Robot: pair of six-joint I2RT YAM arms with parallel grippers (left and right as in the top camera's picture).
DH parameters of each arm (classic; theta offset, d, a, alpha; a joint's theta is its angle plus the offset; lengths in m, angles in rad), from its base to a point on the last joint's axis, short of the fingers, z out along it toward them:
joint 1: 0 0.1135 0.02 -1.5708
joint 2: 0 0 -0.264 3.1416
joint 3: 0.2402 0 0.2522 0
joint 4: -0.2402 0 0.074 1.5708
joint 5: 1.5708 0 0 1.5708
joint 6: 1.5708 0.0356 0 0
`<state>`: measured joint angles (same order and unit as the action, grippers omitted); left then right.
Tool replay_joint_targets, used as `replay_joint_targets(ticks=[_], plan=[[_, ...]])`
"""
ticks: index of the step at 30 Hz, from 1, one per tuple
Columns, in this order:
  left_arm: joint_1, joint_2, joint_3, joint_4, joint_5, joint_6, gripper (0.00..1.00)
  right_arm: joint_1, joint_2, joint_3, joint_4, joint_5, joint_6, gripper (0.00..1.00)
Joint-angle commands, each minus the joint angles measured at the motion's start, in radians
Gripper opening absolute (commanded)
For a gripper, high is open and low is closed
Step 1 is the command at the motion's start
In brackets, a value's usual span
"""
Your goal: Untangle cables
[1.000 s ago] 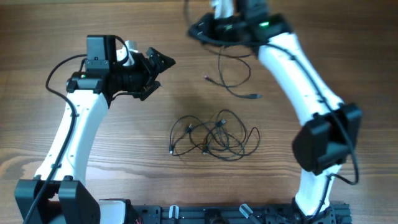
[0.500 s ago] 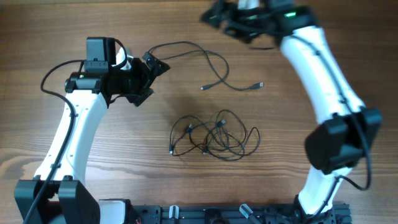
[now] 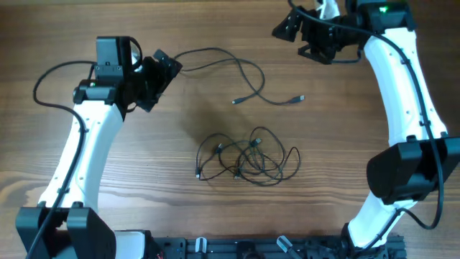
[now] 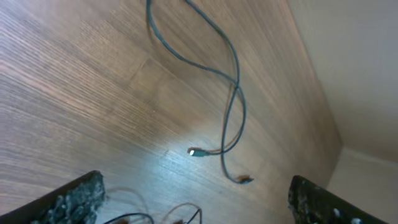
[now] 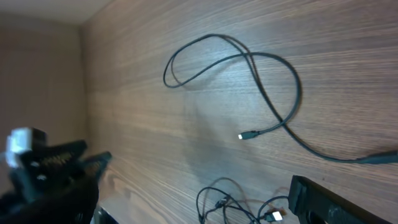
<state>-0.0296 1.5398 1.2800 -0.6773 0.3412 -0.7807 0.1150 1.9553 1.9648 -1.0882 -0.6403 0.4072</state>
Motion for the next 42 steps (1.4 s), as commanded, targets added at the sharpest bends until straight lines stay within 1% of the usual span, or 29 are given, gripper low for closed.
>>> replay_joint_targets(ticks=[1, 3, 4, 6, 9, 14, 17, 20, 24, 27, 32, 34, 35, 42], plan=[[0.003, 0.036, 0.222, -0.090, -0.144, 0.101, 0.99, 0.019, -0.015, 0.004, -0.001, 0.014, -0.041, 1.00], [0.000, 0.089, 0.323, -0.153, -0.248, 0.106, 0.99, 0.031, -0.015, 0.004, -0.001, 0.015, -0.041, 1.00], [-0.001, 0.121, 0.357, -0.164, -0.265, 0.121, 0.99, 0.037, -0.015, 0.004, -0.002, 0.015, -0.041, 1.00], [-0.002, 0.186, 0.393, -0.169, -0.263, 0.130, 0.99, 0.053, -0.015, 0.004, -0.002, 0.015, -0.041, 1.00], [-0.009, 0.290, 0.396, -0.151, -0.264, 0.128, 1.00, 0.078, -0.015, 0.004, -0.003, 0.023, -0.042, 1.00], [-0.014, 0.443, 0.396, -0.126, -0.263, 0.011, 1.00, 0.121, -0.015, 0.004, -0.024, 0.115, -0.042, 1.00], [-0.015, 0.507, 0.396, -0.105, -0.261, -0.018, 0.99, 0.146, -0.015, 0.004, -0.029, 0.161, -0.042, 1.00], [-0.024, 0.544, 0.396, -0.076, -0.265, -0.012, 0.98, 0.169, -0.015, 0.004, -0.031, 0.181, -0.042, 1.00], [-0.044, 0.574, 0.396, -0.033, -0.289, -0.013, 0.91, 0.191, -0.015, 0.004, -0.032, 0.181, -0.042, 1.00], [-0.067, 0.597, 0.392, 0.007, -0.315, -0.012, 0.89, 0.203, -0.015, 0.003, -0.032, 0.180, -0.061, 0.99], [-0.127, 0.634, 0.391, 0.027, -0.453, -0.013, 0.88, 0.216, -0.015, 0.003, -0.032, 0.181, -0.071, 1.00], [-0.143, 0.645, 0.391, 0.033, -0.500, -0.013, 0.86, 0.216, -0.015, 0.003, -0.032, 0.181, -0.071, 1.00], [-0.149, 0.651, 0.391, 0.037, -0.514, -0.013, 0.84, 0.216, -0.015, 0.003, -0.032, 0.181, -0.071, 1.00], [-0.146, 0.692, 0.390, 0.054, -0.518, -0.013, 0.80, 0.216, -0.015, 0.003, -0.040, 0.181, -0.072, 1.00]])
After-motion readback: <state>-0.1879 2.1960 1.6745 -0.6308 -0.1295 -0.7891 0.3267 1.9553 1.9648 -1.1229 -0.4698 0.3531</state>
